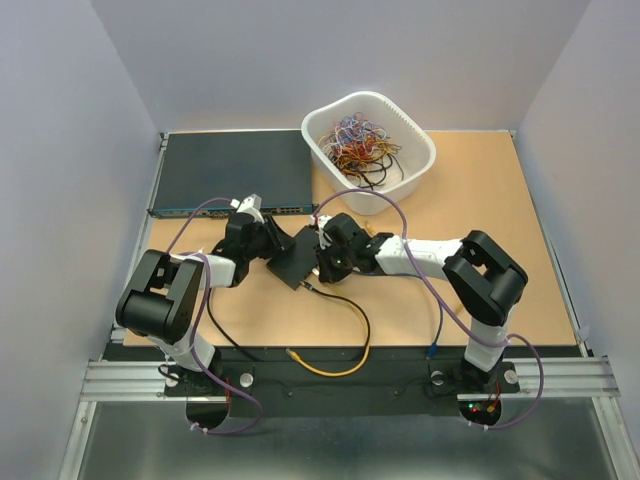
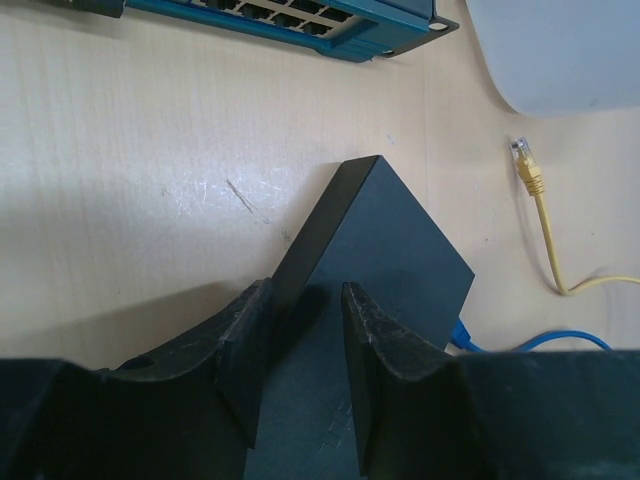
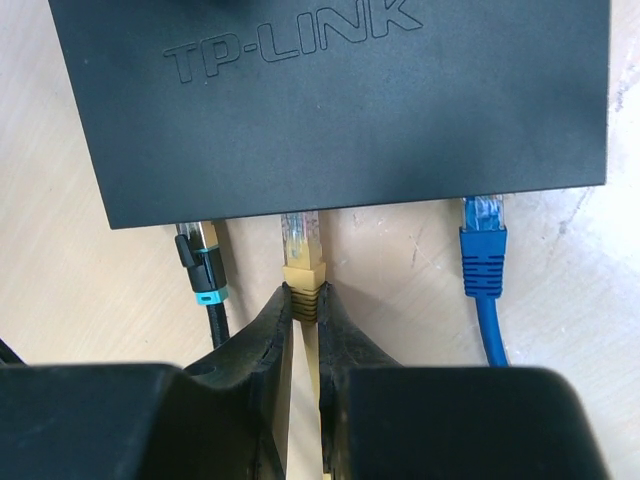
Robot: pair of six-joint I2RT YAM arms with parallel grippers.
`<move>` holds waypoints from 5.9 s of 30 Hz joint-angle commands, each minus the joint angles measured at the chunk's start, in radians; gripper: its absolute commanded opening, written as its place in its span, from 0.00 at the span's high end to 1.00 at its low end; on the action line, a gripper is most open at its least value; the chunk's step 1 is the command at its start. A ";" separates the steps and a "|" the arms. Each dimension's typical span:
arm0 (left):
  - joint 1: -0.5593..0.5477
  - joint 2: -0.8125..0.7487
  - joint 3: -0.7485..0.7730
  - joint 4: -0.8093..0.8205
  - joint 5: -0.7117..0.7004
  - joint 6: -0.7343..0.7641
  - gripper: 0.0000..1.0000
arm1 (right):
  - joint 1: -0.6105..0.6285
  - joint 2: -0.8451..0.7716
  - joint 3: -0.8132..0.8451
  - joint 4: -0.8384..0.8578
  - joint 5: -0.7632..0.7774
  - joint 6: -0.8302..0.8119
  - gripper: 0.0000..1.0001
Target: Insert the plug into the switch port
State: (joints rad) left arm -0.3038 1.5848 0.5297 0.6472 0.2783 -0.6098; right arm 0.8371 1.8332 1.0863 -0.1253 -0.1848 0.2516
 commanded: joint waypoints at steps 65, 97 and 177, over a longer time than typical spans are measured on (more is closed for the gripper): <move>-0.259 0.073 -0.071 0.109 0.101 -0.033 0.56 | -0.109 -0.006 0.106 0.029 -0.084 -0.144 1.00; -0.322 0.162 -0.080 0.223 0.170 -0.079 0.56 | -0.099 0.147 0.281 0.036 -0.142 -0.180 1.00; -0.046 -0.334 -0.023 -0.074 0.091 0.048 0.56 | -0.326 -0.251 -0.066 0.084 -0.019 -0.077 0.99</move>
State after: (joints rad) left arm -0.3504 1.3418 0.5301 0.4808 0.3267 -0.5407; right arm 0.5102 1.7061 1.0348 -0.1211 -0.0055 0.2153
